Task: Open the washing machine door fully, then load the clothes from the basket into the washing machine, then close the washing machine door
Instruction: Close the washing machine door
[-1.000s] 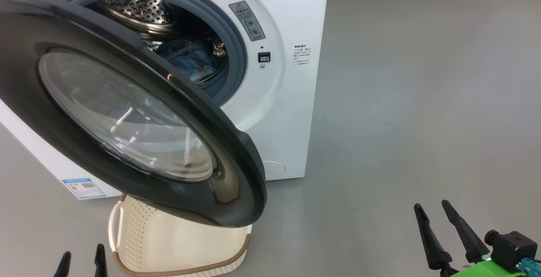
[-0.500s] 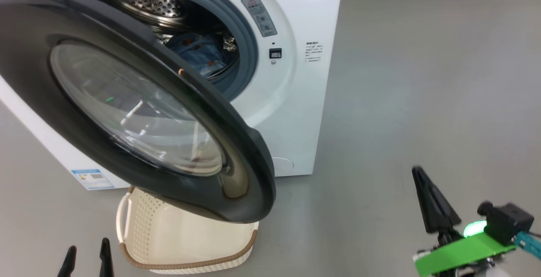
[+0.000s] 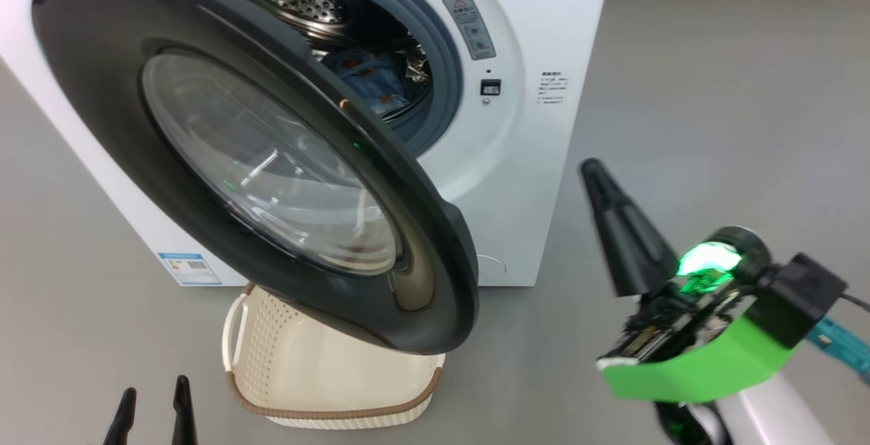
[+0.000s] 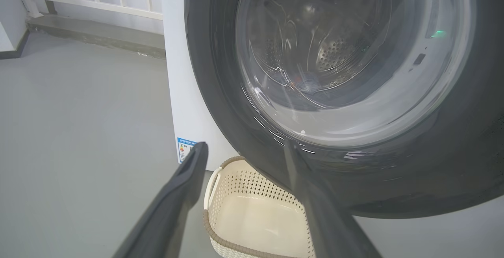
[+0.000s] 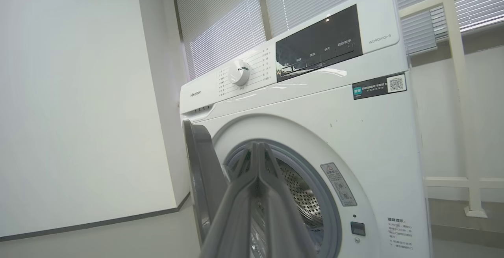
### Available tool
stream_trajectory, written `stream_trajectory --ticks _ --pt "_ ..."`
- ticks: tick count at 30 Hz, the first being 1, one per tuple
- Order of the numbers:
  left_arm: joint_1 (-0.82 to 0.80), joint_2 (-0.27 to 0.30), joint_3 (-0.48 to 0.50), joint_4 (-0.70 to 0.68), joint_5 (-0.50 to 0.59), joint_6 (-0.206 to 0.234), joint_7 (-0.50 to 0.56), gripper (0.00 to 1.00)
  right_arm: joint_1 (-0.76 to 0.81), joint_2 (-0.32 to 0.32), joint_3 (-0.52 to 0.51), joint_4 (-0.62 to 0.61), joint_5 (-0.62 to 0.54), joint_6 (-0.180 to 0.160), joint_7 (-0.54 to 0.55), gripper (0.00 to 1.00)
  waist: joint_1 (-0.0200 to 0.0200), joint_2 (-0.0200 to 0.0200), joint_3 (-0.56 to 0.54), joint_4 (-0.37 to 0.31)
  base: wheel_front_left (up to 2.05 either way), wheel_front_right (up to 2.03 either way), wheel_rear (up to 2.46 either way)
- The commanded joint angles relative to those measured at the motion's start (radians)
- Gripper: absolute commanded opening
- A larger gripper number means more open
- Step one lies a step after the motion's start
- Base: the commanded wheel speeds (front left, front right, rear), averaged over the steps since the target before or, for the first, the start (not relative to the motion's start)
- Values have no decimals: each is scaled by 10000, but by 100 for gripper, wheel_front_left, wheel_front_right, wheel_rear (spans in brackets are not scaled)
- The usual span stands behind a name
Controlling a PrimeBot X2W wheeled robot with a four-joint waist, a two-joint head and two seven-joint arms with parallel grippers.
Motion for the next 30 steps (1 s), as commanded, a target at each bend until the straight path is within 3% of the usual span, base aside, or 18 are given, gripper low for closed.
stream_trajectory --ticks 1,8,19,24,30 --pt "-290 42 311 -307 53 -25 -135 100 -345 50 478 -444 12 16 -48 0 -1 0 -13 121 0 0 0" --pt "-263 -48 304 -403 76 -25 -135 100 -469 54 2422 -523 94 16 -48 0 -1 0 56 325 0 0 0" --pt "-405 -134 182 -337 16 -25 -135 100 -150 -29 4425 1277 582 16 -48 0 -1 0 297 486 0 0 0" --pt "-482 -156 86 -309 -18 -25 -135 100 -93 -74 4726 2374 656 16 -48 0 -1 0 470 558 0 0 0" --pt "-675 -172 -33 -274 -75 -25 -135 100 -217 -29 4382 3663 744 16 -48 0 -1 0 771 684 0 0 0"
